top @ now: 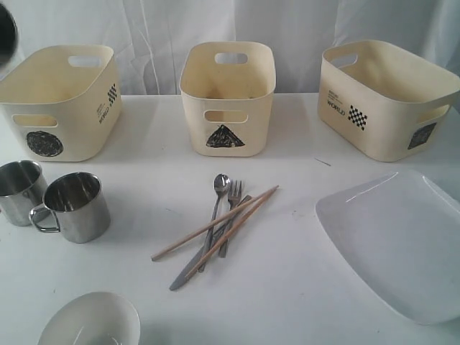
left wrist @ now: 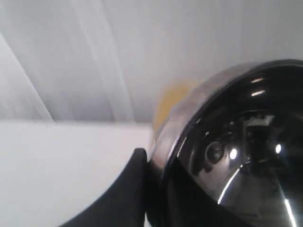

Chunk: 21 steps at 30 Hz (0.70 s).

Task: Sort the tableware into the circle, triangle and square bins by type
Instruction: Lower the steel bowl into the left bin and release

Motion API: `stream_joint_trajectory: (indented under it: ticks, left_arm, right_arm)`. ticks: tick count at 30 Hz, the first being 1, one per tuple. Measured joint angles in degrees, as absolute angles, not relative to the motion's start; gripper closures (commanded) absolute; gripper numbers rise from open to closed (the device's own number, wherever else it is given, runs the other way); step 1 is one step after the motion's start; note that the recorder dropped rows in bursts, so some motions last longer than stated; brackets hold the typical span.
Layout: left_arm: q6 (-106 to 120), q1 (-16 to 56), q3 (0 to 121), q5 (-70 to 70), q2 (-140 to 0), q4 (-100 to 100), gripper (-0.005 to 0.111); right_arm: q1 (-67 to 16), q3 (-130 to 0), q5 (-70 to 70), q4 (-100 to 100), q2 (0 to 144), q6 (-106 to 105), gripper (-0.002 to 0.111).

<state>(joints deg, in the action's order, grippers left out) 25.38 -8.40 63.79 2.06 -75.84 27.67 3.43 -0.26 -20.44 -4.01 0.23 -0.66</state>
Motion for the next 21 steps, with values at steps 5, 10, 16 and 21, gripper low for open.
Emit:
stream_joint_trajectory:
  ticks: [5,10,16,21]
  left_arm:
    - [10.3,-4.4,66.9,30.6,-85.0,20.3,0.107]
    - [-1.7,-3.2,75.1,33.2,-100.1,-12.3,0.107]
    - [-4.7,-2.6,84.4,23.6,-112.9,-16.4,0.099]
    - [-6.5,-2.6,86.7,19.1,-117.6,-20.3,0.056]
  right_arm:
    - [3.4,-0.3,-20.4,-4.0,0.2,-0.7,0.108]
    - [3.4,-0.3,-20.4,-4.0,0.2,-0.7,0.108]
    - [3.4,-0.3,-20.4,-4.0,0.2,-0.7,0.108]
    - [3.4,-0.3,-20.4,-4.0,0.2,-0.7,0.108]
